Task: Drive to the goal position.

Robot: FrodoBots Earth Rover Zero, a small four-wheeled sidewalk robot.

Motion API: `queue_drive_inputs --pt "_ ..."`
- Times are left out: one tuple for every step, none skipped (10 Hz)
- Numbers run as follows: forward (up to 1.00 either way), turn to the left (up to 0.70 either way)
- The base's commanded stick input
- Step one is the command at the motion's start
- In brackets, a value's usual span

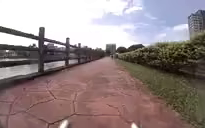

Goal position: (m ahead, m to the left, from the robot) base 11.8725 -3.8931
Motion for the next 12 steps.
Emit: queue_drive_inputs --pt "1.00 0.00" --pt "1.00 0.00" --pt "1.00 0.00" --pt "1.00 0.00" --pt "1.00 0.00" --pt "1.00 0.00" --pt "1.00 0.00" --pt "1.00 0.00" --pt "1.00 0.00" --pt "1.00 0.00" --pt "1.00 0.00" --pt "1.00 0.00"
